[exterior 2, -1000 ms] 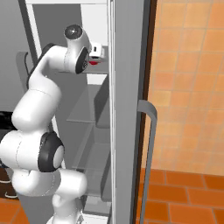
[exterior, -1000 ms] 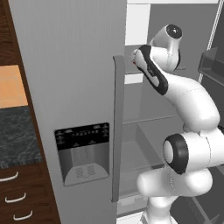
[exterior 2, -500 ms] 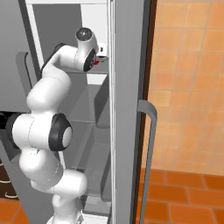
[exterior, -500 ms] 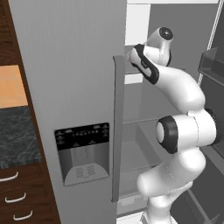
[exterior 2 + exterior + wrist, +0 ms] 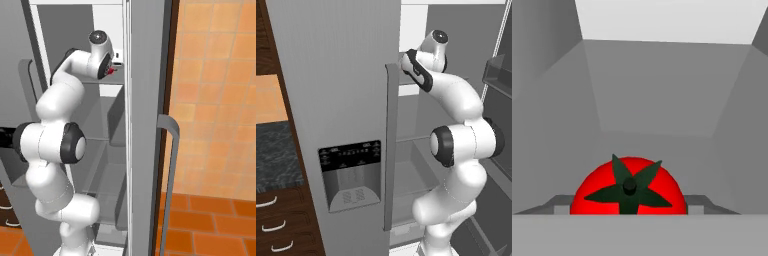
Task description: Place one tomato and one fish in each tupperware on the nearby counter, to pack two identical lunches.
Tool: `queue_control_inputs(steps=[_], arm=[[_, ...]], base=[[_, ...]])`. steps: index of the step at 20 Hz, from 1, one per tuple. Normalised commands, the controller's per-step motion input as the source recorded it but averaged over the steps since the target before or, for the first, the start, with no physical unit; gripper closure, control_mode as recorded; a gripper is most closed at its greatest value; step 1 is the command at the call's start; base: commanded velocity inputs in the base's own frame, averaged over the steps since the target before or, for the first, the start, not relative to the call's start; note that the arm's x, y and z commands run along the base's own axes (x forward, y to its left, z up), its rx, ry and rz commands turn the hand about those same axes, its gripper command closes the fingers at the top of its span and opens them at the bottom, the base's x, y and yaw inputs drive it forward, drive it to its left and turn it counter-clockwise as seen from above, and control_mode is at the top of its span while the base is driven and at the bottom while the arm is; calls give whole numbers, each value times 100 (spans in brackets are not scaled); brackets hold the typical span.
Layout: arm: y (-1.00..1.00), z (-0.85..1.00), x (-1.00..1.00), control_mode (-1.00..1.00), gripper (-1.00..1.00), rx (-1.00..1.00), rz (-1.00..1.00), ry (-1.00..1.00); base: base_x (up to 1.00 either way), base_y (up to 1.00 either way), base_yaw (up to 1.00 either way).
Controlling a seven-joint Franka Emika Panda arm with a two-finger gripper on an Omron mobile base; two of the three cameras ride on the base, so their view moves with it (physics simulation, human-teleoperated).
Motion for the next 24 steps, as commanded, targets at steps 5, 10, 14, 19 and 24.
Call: queue_control_inputs(steps=[5, 10, 14, 19, 24], arm=[[-1, -23, -48, -100, 100, -1, 0, -8], [-10, 0, -100, -100, 100, 0, 0, -11], [-9, 2, -100, -100, 100, 0, 0, -2], [-1, 1, -100, -100, 100, 0, 0, 2], [0, -51, -100, -100, 100, -9, 0, 0]], base=[[0, 0, 0], [0, 0, 0], [0, 0, 0], [0, 0, 0], [0, 0, 0]])
